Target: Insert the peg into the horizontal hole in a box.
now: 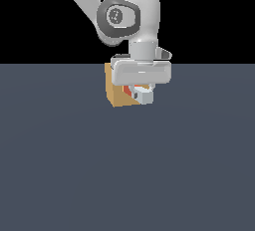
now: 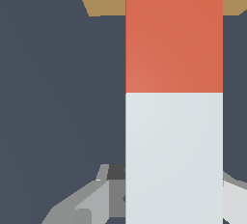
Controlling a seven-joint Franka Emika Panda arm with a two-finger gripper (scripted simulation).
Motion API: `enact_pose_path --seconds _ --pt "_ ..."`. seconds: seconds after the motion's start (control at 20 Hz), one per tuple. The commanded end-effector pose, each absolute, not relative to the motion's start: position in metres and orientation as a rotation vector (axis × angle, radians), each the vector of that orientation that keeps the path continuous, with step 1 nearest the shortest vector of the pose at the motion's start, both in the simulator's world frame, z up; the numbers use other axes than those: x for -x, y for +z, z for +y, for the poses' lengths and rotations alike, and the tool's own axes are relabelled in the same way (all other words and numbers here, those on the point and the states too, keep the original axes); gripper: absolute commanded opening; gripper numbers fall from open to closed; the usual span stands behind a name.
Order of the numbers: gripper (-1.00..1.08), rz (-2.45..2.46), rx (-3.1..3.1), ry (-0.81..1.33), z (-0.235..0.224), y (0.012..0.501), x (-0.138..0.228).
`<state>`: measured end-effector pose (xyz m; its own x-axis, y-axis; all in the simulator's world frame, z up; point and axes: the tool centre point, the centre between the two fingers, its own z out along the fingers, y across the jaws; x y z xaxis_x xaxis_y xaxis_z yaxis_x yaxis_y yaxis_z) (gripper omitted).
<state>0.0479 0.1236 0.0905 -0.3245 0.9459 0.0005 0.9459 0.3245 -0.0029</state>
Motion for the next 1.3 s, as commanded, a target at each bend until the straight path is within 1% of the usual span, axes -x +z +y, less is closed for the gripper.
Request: enact_pose_path --seconds 0.0,0.6,0.8,1.1,1.25 --pt "-1.0 -2.555 1.825 0.003 0.123 0.091 -0.048" --pt "-1.0 -2.554 1.827 0.0 0.13 0.092 -0.047" --pt "-1.0 -2.555 1.828 -0.001 0.15 0.092 -0.04" --pt "-1.0 -2.555 1.828 -0.002 0.198 0.093 -0.023" --pt "-1.0 -2.556 1.828 -0.003 0.214 0.093 -0.018"
